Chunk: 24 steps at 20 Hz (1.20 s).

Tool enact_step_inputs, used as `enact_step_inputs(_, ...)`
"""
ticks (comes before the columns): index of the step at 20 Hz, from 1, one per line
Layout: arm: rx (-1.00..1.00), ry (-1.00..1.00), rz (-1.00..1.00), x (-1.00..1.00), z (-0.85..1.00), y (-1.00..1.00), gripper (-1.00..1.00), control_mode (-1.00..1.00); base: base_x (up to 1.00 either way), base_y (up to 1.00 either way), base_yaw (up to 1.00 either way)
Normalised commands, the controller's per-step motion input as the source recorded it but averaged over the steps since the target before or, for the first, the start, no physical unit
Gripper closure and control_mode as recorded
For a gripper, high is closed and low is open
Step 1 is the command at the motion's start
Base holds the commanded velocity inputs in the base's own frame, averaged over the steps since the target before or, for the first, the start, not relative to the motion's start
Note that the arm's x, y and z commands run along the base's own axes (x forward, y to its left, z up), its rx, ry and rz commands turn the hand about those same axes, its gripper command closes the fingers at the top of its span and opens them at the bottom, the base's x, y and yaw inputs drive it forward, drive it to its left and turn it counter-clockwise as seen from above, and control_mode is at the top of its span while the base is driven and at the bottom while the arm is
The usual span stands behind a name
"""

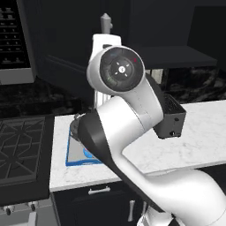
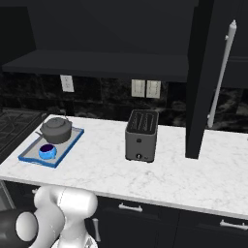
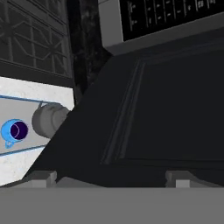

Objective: Pick the kettle from the counter and place it on the tray. Then pick the mug from the cabinet and place it on the tray. Then close the cabinet doors.

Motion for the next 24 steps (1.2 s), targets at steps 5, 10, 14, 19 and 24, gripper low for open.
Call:
enact_step_inputs(5,0.02,0.0,-0.13,0.74,-0.02,-0.6,-1.0,-1.0,0.0,0.0,0.0)
enact_step_inputs(10,0.0,0.0,-0.12,0.81,-0.12,-0.55,-1.0,-1.0,0.0,0.0,0.0)
enact_step_inputs(14,0.0,0.0,-0.11,0.85,-0.14,-0.52,-1.0,-1.0,0.0,0.0,0.0)
enact_step_inputs(19,0.01,0.0,-0.04,0.93,-0.22,-0.39,-1.0,-1.0,0.0,0.0,0.0)
enact_step_inputs(24,0.01,0.0,0.0,0.98,-0.3,-0.27,-1.0,-1.0,0.0,0.0,0.0)
